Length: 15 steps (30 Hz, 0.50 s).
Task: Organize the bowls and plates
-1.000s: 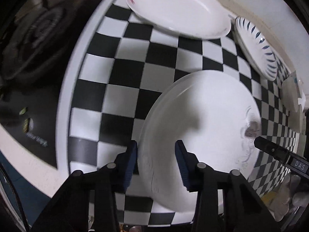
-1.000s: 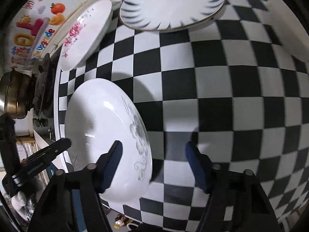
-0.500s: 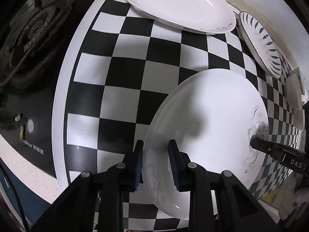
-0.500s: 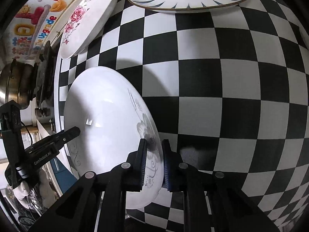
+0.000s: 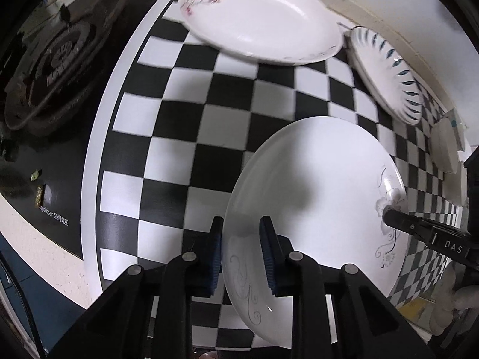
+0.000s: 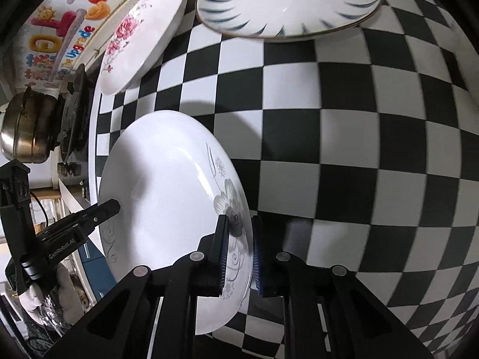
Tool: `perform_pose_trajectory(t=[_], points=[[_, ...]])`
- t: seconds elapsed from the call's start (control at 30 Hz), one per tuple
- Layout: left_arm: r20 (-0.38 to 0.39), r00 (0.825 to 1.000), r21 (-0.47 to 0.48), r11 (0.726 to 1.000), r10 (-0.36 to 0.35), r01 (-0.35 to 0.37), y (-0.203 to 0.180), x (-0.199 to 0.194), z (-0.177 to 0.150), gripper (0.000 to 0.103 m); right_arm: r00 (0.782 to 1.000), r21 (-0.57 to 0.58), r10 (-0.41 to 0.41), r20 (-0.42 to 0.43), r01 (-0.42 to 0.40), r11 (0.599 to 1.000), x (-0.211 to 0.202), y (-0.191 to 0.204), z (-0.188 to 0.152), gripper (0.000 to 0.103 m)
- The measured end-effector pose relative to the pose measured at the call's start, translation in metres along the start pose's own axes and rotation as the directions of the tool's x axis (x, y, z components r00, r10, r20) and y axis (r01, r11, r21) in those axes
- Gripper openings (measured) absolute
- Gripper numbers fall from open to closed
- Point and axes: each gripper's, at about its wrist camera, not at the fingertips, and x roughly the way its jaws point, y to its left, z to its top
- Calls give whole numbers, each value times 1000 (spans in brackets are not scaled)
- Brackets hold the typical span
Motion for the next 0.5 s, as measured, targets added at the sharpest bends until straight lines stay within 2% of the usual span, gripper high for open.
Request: perform_pose_trajectory(t=[0.2, 0.5], points=[[33, 999, 56, 998, -15, 13, -22, -22, -2, 21, 998, 18, 18, 55, -19, 1000, -35, -17, -10, 16], [49, 998, 142, 989, -46, 39, -82, -24, -6, 21, 992, 90, 14, 123, -25, 996, -78, -68, -33, 16]])
